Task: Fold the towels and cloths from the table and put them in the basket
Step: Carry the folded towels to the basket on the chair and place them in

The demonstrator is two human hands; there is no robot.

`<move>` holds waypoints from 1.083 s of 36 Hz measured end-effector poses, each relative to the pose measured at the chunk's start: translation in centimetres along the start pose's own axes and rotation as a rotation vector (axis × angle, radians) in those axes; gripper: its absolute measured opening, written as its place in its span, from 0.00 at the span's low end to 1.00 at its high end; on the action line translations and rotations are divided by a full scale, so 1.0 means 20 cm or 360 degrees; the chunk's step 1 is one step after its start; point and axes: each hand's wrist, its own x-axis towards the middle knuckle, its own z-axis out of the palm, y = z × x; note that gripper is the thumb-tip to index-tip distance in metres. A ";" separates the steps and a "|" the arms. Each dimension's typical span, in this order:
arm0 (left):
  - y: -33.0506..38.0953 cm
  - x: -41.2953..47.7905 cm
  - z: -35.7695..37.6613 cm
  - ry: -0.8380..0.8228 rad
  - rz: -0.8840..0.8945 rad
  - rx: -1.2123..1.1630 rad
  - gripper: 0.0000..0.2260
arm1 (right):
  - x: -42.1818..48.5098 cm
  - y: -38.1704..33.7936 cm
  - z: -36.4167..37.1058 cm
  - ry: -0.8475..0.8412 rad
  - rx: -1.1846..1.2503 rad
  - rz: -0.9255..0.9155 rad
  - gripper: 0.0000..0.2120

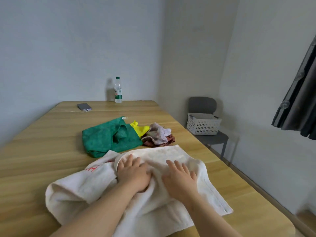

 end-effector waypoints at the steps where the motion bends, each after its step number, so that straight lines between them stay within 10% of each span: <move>1: 0.00 0.01 0.00 -0.0009 -0.0010 0.0001 0.22 | 0.01 0.01 0.01 0.0006 0.0015 0.0006 0.27; 8: 0.02 0.01 0.02 -0.0027 -0.0006 0.0070 0.23 | -0.07 0.13 0.03 0.0928 0.0157 0.0015 0.19; 23: 0.44 -0.21 0.03 -0.0157 0.0221 -0.0256 0.22 | -0.34 0.50 -0.16 0.0062 -0.0302 0.0546 0.21; 31: 0.26 -0.26 -0.10 0.0646 0.0265 -0.0372 0.18 | -0.30 0.16 -0.17 0.0279 0.0074 -0.0033 0.21; 39: -0.15 -0.27 0.00 0.0199 -0.0116 -0.0321 0.18 | -0.17 -0.17 0.08 -0.0160 0.0377 -0.0136 0.21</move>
